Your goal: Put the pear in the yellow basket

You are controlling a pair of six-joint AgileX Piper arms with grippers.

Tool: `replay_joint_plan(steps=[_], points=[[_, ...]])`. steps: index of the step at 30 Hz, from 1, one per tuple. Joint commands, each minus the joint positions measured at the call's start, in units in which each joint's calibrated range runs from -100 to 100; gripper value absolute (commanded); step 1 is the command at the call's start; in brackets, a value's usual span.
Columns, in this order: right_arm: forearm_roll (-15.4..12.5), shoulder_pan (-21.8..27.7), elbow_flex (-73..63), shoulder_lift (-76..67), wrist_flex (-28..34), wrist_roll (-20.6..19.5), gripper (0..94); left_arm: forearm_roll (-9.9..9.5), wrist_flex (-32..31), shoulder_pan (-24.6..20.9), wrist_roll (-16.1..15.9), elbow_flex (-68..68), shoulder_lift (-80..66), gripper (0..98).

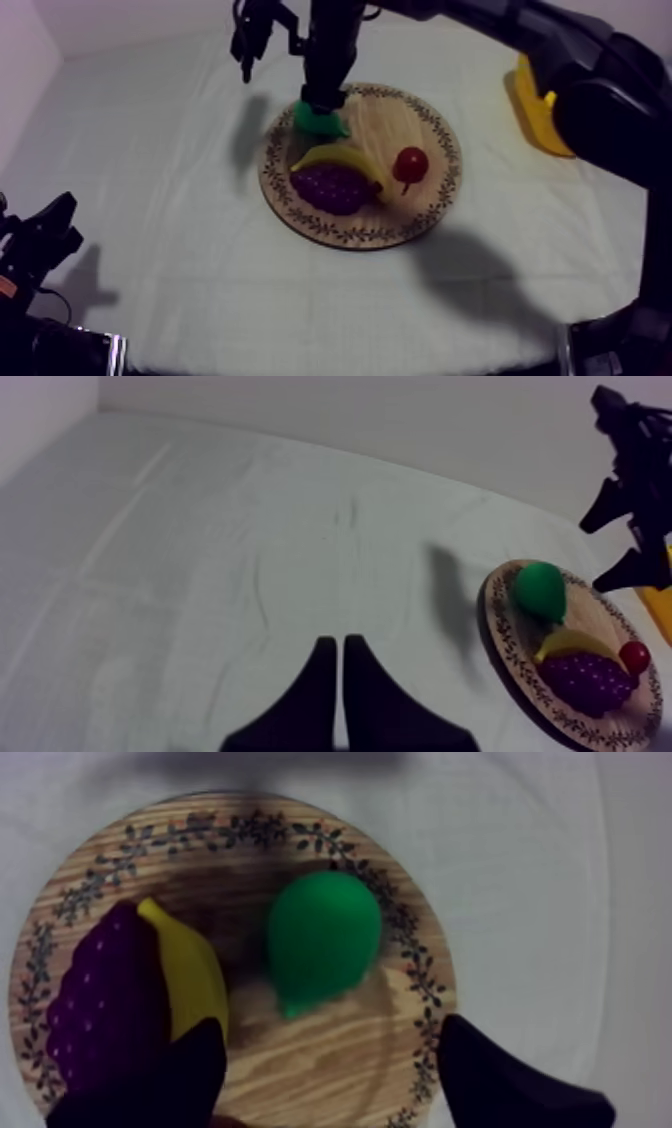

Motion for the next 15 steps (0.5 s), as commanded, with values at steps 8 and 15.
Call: replay_joint_plan(steps=[8, 15], points=[[-0.3, 0.3, -13.7, 14.1, 0.8, -0.7, 62.6, -0.02, 0.0, 0.0, 0.0, 0.0, 0.0, 0.1], [-0.4, 0.8, -17.5, 18.5, 0.1, -0.9, 52.1, -0.02, 0.0, 0.0, 0.0, 0.0, 0.0, 0.1]])
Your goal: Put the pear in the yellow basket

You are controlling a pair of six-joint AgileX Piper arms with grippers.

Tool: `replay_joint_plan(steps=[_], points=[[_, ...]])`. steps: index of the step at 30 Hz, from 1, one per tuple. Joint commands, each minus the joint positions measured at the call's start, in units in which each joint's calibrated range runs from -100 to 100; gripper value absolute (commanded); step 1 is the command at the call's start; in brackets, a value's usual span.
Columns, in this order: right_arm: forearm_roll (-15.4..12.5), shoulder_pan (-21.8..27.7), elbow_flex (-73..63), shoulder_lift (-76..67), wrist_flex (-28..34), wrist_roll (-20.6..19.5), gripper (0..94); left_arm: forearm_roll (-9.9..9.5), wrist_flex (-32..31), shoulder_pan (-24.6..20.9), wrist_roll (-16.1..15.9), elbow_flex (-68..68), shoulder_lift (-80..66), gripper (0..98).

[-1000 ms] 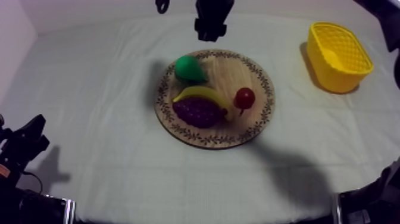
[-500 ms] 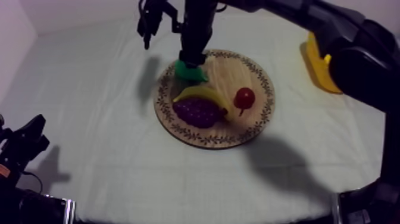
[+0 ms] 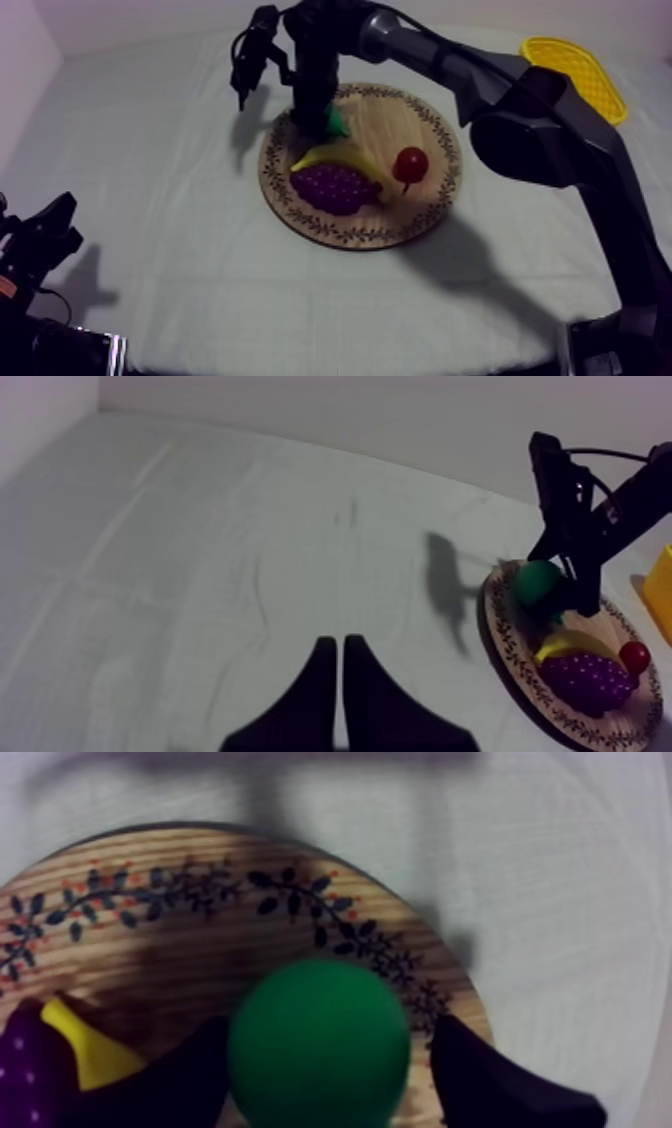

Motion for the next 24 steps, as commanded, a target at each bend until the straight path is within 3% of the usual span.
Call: replay_joint_plan(steps=[1, 14, 24], points=[[-0.3, 0.1, -0.3, 0.5, -0.2, 0.2, 50.5, -0.02, 0.0, 0.0, 0.0, 0.0, 0.0, 0.1], [-0.9, -0.4, 3.6, -0.8, -1.0, 0.4, 41.8, -0.02, 0.0, 0.0, 0.0, 0.0, 0.0, 0.1], [-0.7, -0.1, 14.3, -14.4, -1.4, 0.6, 41.0, -0.02, 0.0, 0.0, 0.0, 0.0, 0.0, 0.1]])
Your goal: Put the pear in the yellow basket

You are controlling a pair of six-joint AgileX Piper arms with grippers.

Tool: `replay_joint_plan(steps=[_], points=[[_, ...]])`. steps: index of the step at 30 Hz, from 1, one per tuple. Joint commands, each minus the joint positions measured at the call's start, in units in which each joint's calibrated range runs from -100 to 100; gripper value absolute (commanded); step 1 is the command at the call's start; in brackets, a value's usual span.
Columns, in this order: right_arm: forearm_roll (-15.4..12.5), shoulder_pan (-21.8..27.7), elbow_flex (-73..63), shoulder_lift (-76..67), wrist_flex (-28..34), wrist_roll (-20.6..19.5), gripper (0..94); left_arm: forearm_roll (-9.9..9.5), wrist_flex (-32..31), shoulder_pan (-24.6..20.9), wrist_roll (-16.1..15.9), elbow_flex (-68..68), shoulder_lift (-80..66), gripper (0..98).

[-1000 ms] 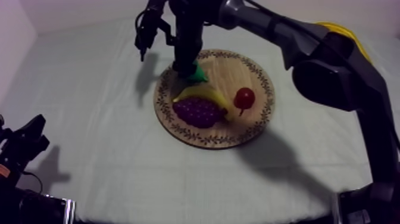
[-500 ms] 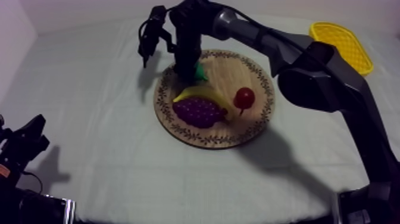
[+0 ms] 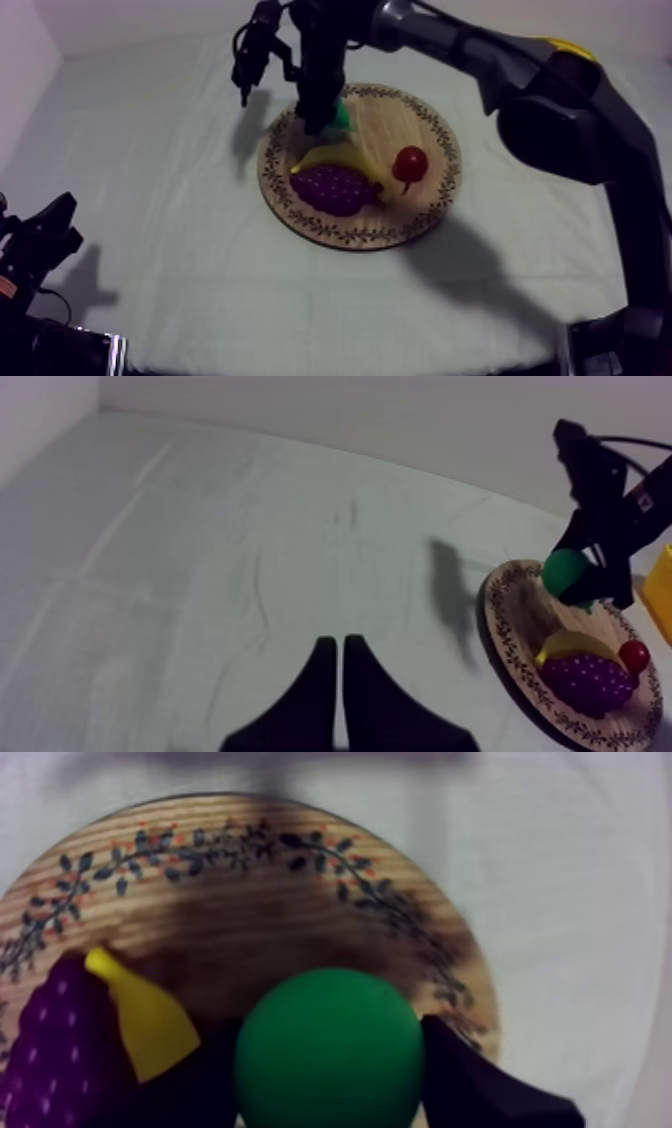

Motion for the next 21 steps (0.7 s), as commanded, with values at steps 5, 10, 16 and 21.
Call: replay_joint_plan(steps=[5, 10, 16, 21], points=[[0.9, 0.3, 7.5, -12.9, 0.3, -0.1, 41.2, -0.02, 0.0, 0.0, 0.0, 0.0, 0.0, 0.1], [1.7, 0.3, 14.5, -21.7, 0.6, -1.4, 41.3, -0.02, 0.0, 0.0, 0.0, 0.0, 0.0, 0.1], [2.9, 0.3, 21.5, -30.9, 2.2, -6.4, 40.6, -0.02, 0.0, 0.0, 0.0, 0.0, 0.0, 0.1], [2.8, 1.5, 23.4, -36.5, 5.5, -11.6, 39.3, -0.02, 0.0, 0.0, 0.0, 0.0, 0.0, 0.1]])
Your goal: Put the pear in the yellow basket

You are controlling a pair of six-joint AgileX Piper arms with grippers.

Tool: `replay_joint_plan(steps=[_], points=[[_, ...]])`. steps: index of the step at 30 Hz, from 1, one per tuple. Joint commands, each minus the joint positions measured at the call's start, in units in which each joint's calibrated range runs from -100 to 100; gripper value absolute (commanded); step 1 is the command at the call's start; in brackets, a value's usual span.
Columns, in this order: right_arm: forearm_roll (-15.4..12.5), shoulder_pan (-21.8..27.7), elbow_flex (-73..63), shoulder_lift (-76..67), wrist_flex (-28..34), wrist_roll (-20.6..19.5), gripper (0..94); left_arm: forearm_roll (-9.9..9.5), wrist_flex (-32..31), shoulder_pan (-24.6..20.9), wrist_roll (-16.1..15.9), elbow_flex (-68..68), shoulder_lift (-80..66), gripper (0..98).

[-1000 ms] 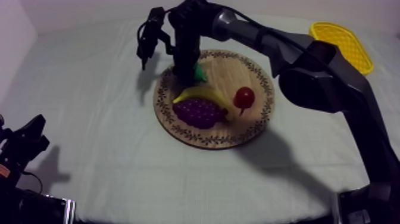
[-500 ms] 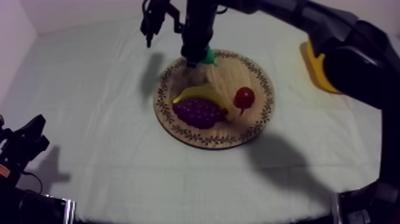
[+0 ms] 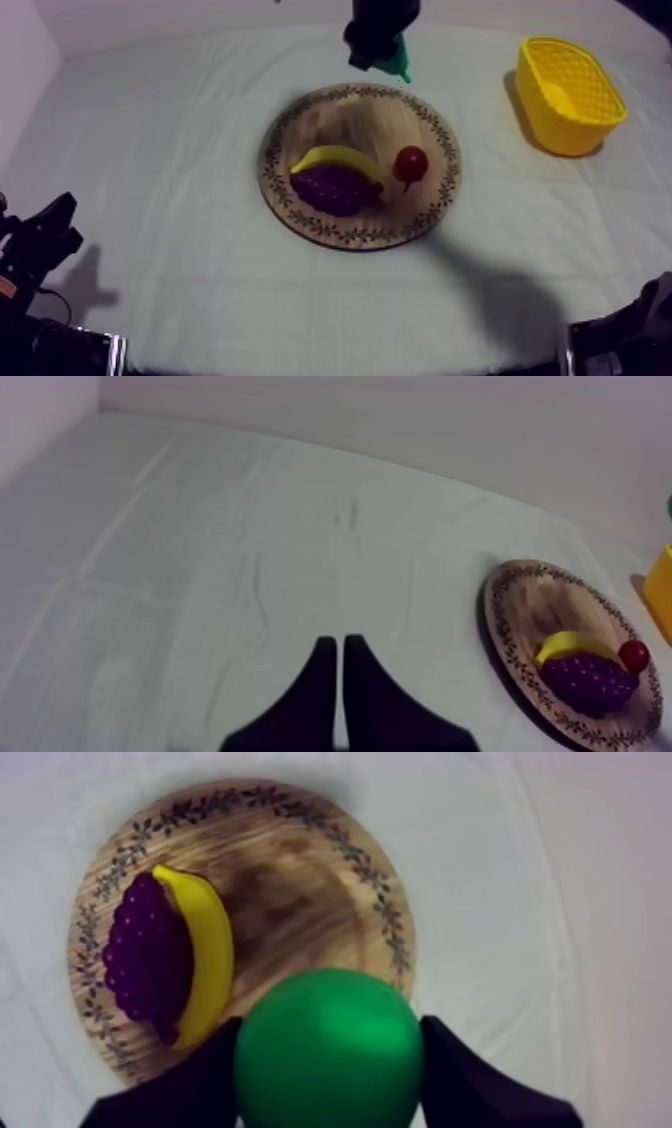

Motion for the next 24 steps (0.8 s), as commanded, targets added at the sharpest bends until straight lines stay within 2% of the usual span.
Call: replay_joint_plan(steps=[1, 5, 10, 24], points=[[-0.2, 0.9, 0.1, -2.8, 1.3, -3.7, 39.1, -0.02, 0.0, 0.0, 0.0, 0.0, 0.0, 0.1], [-0.8, 3.5, 0.2, -5.3, 3.6, -5.6, 39.0, -0.02, 0.0, 0.0, 0.0, 0.0, 0.0, 0.1], [-0.9, 8.6, 0.0, -7.3, 4.4, -5.6, 39.2, -0.02, 0.0, 0.0, 0.0, 0.0, 0.0, 0.1], [-0.4, 24.8, 3.8, -5.9, -1.5, -3.4, 39.4, -0.02, 0.0, 0.0, 0.0, 0.0, 0.0, 0.1]])
